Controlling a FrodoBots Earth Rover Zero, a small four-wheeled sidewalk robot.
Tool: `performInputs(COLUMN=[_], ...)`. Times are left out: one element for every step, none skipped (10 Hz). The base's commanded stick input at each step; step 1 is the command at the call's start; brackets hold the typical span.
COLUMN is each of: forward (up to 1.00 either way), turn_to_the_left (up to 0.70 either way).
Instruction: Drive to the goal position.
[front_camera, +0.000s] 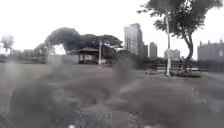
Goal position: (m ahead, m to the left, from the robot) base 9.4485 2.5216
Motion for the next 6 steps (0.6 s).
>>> performInputs(forward=[1.0,1.0,1.0,1.0,1.0,1.0], turn_to_the_left=[0.08,0.06,0.05,0.03,0.02,0.01])
